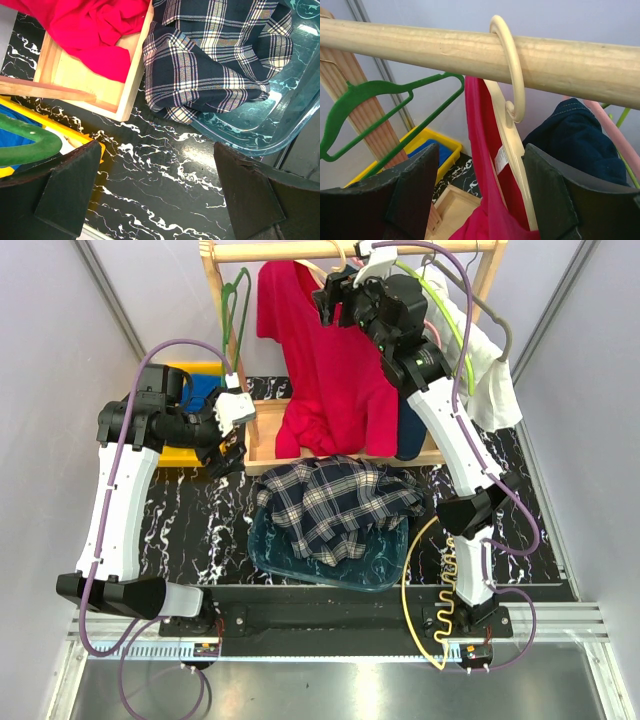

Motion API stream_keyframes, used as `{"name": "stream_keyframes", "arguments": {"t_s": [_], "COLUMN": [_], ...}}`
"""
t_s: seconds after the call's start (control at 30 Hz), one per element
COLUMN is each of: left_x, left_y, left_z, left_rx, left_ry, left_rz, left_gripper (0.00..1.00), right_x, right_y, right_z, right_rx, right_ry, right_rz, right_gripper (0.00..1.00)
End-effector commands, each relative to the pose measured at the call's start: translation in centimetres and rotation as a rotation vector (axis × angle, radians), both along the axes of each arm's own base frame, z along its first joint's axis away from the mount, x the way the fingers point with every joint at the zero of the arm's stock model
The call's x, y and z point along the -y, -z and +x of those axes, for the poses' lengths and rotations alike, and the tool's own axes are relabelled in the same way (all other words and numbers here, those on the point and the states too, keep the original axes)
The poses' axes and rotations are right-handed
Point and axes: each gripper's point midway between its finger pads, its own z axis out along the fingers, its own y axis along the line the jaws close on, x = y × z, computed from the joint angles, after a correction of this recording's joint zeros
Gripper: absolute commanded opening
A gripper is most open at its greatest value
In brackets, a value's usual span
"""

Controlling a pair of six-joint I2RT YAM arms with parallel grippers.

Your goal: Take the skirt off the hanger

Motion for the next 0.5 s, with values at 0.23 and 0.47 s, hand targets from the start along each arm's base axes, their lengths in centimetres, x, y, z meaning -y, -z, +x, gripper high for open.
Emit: {"name": "stream_keyframes", "arguments": {"t_s": [0.23, 0.47], "left_x": [0.1, 0.2], "left_y": [0.8, 1.0], "left_z": [-2.5, -2.5], "left_rx": [-0.094, -0.109], "left_ry": [0.022, 0.019], "left_rz": [-0.007, -0.011], "left_gripper": [0.99, 0.99], "right_x": [0.7, 5.5], "right_y": [-1.6, -4.2], "right_z": [-0.4, 1.0], "right_rx": [0.035, 0.116], "right_ry": [-0.017, 0.105], "right_rz": [0.005, -0.002], "right_gripper": [0.75, 0.75]}}
